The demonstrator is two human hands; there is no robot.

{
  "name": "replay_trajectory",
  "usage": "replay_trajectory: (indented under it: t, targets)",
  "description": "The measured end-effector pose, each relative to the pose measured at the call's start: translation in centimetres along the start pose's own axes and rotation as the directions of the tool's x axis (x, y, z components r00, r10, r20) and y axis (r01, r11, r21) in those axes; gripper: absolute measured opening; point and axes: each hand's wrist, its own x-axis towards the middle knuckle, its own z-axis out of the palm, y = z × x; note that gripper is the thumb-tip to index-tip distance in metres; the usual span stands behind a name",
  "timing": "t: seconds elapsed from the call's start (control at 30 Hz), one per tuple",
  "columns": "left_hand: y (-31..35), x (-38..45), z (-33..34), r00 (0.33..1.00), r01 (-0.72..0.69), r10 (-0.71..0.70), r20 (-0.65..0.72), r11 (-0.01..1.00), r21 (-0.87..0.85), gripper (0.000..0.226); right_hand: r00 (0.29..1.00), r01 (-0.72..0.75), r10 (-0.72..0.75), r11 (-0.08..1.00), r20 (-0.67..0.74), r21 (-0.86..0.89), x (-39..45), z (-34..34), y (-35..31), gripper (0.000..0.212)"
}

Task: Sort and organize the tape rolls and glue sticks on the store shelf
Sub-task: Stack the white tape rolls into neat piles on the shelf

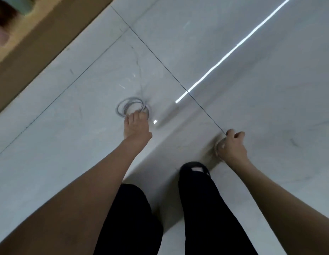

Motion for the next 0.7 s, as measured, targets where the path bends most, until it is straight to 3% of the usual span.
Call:
replay_trajectory:
  t: [0.07, 0.17, 0.3, 0.37, 0.47, 0.53, 0.57, 0.63, 0.7]
  targets:
    - [1.1, 0.1, 0.6, 1.000, 0.002, -0.001, -0.028, 0.999, 0.039, 0.076, 1.000, 0.020, -0.020, 1.000, 0.003, -0.001, 0.4, 1.3, -0.3, 0.030]
    - [1.3, 0.4, 1.6, 0.989, -0.084, 0.100, -0.111, 0.986, 0.141, 0.069, 0.979, 0.206, -0.206, 0.978, -0.010, 0.018, 0.8, 2.9, -2.3, 0.034]
    - [-0.5, 1.5, 2.7, 0.933, -0.191, 0.257, -0.252, 0.947, 0.258, 0.073, 0.857, 0.512, -0.515, 0.856, -0.023, -0.070, 1.9, 4.2, -5.8, 0.046]
    - [-1.0, 2.0, 2.8, 0.897, -0.184, 0.278, -0.344, 0.942, 0.281, 0.079, 0.818, 0.574, -0.575, 0.818, -0.019, -0.012, 1.8, 4.7, -7.2, 0.043]
    - [-1.5, 1.5, 2.5, 0.929, -0.208, 0.240, -0.282, 0.968, 0.140, 0.063, 0.842, 0.539, -0.538, 0.834, -0.040, 0.121, 1.0, 4.5, -8.2, 0.035]
    - [-1.8, 0.6, 0.9, 0.946, -0.193, 0.119, -0.303, 0.954, -0.229, 0.046, 0.898, 0.435, -0.438, 0.860, -0.053, 0.265, 0.1, 3.0, -9.3, 0.035]
    - [-2.2, -0.2, -0.4, 0.964, -0.165, 0.037, -0.265, 0.862, -0.479, 0.038, 0.924, 0.375, -0.379, 0.867, -0.056, 0.329, -0.4, 1.9, -10.2, 0.038]
    - [-3.1, -2.2, -4.1, 0.988, -0.070, -0.076, -0.134, 0.548, -0.833, 0.035, 0.982, 0.136, -0.189, 0.799, 0.030, 0.586, -2.0, -1.4, -12.7, 0.036]
    - [-4.0, -5.1, -8.5, 0.998, 0.003, -0.069, -0.015, 0.256, -0.967, 0.039, 0.956, -0.101, -0.186, 0.518, 0.227, 0.849, -4.7, -6.3, -16.2, 0.031]
